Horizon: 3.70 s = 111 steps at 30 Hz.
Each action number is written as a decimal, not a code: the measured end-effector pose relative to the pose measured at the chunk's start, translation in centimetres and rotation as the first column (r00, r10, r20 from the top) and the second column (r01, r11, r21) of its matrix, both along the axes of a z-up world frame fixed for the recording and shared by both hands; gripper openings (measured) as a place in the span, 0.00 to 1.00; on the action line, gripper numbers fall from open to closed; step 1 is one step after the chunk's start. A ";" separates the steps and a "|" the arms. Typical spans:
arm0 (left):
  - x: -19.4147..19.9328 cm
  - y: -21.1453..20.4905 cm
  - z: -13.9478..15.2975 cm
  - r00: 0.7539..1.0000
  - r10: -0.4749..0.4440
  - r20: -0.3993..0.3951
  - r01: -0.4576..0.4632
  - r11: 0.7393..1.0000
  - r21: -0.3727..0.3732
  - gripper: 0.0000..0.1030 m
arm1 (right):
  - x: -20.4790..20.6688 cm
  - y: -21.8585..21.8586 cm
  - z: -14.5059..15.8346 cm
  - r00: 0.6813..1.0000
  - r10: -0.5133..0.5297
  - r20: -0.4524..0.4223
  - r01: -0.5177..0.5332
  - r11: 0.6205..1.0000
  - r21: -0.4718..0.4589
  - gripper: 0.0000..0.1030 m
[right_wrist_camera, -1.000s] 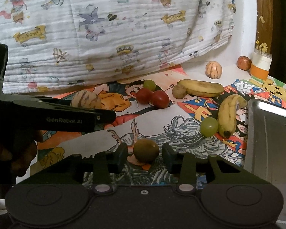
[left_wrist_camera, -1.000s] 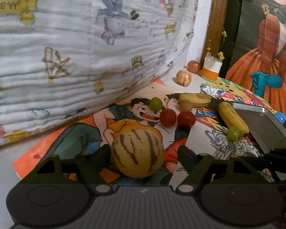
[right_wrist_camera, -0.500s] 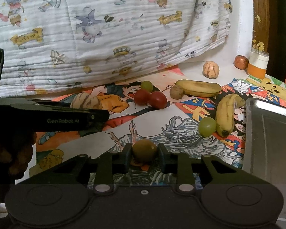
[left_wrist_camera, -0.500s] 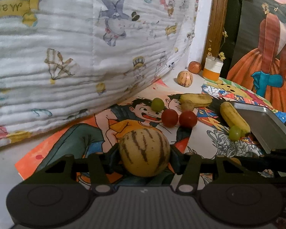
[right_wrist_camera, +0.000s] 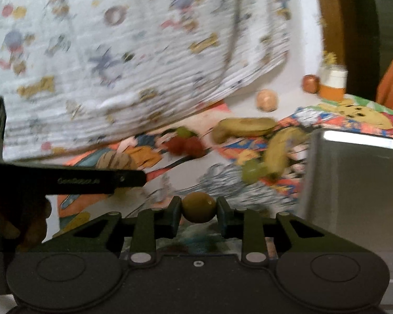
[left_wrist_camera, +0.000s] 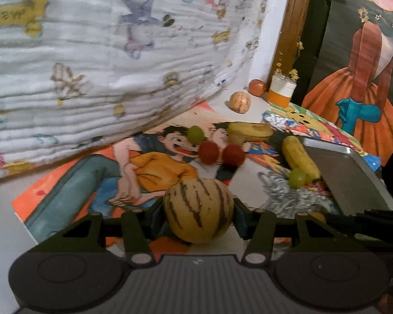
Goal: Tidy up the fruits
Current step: 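Carry the melon and brown fruit into the metal tray while both tools open to release, then withdraw both tools from the tray toward the remaining fruits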
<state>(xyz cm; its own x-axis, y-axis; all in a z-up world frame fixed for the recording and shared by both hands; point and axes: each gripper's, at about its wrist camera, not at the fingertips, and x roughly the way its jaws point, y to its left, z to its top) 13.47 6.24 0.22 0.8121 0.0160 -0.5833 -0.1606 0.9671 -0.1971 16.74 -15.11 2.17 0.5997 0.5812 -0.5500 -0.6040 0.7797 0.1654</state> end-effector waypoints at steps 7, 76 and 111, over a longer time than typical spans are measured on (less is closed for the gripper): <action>2.3 -3.5 1.8 0.998 -0.048 0.028 0.049 0.998 -0.041 0.56 | 3.0 -5.9 1.4 0.987 -0.156 0.044 0.153 0.987 0.054 0.30; 11.0 -17.4 1.1 0.941 -0.338 0.012 0.337 0.935 -0.111 0.78 | 4.9 -16.0 -0.2 0.891 -0.450 0.064 0.454 0.889 -0.058 0.68; -4.1 -9.9 3.8 0.985 -0.133 0.105 0.130 0.991 0.032 1.00 | -7.2 -12.1 2.8 0.903 -0.427 0.039 0.428 0.904 -0.005 0.99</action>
